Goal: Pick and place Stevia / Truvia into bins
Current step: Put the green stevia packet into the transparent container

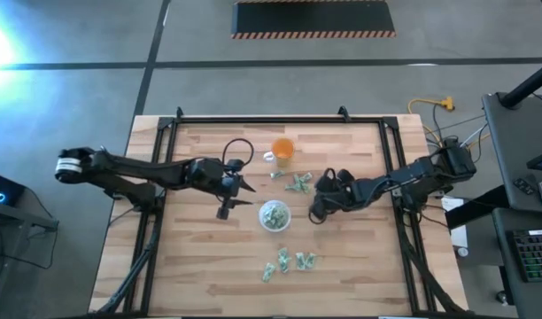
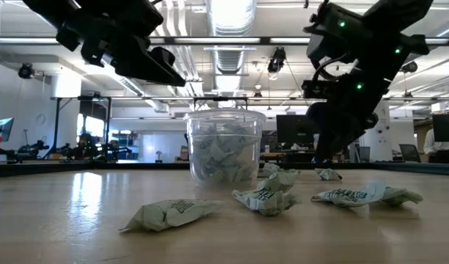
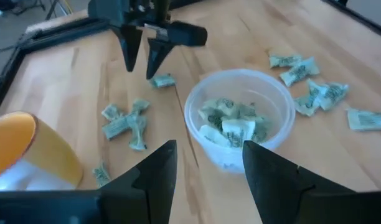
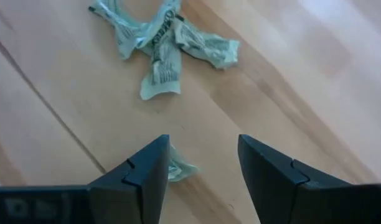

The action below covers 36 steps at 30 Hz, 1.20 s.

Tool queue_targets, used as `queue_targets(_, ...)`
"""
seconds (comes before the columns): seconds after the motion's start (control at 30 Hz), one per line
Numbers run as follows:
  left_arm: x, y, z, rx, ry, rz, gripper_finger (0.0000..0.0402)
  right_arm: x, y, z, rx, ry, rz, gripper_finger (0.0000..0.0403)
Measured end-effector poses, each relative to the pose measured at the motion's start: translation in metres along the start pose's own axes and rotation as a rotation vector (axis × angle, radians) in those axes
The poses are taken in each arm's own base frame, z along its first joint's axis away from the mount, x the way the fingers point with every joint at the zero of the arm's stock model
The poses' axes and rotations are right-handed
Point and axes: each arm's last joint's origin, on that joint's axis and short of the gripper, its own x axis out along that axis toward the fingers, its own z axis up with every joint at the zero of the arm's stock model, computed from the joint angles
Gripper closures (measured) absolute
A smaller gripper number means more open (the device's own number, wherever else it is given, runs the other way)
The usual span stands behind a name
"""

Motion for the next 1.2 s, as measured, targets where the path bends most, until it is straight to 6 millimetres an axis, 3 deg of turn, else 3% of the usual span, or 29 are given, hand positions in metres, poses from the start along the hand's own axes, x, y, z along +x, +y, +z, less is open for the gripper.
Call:
queue_targets(0.3,-0.003,0.000,0.002,0.010,-0.006,0.010,0.0235,0.004,0.003,-0.001,0.075,0.027,0.092,0.0222)
queue_targets(0.77,-0.003,0.000,0.002,0.007,-0.008,0.011,0.0235,0.020,0.006,-0.012,0.095,0.077,0.046,0.0230)
queue_targets(0.93,-0.003,0.001,0.002,0.005,-0.007,0.012,0.0235,0.018,0.006,-0.011,0.072,0.076,0.055,0.0263)
queue_targets(1.2,-0.003,0.001,0.002,0.005,-0.007,0.012,0.0235,0.018,0.008,-0.010,0.019,0.062,0.080,0.0350)
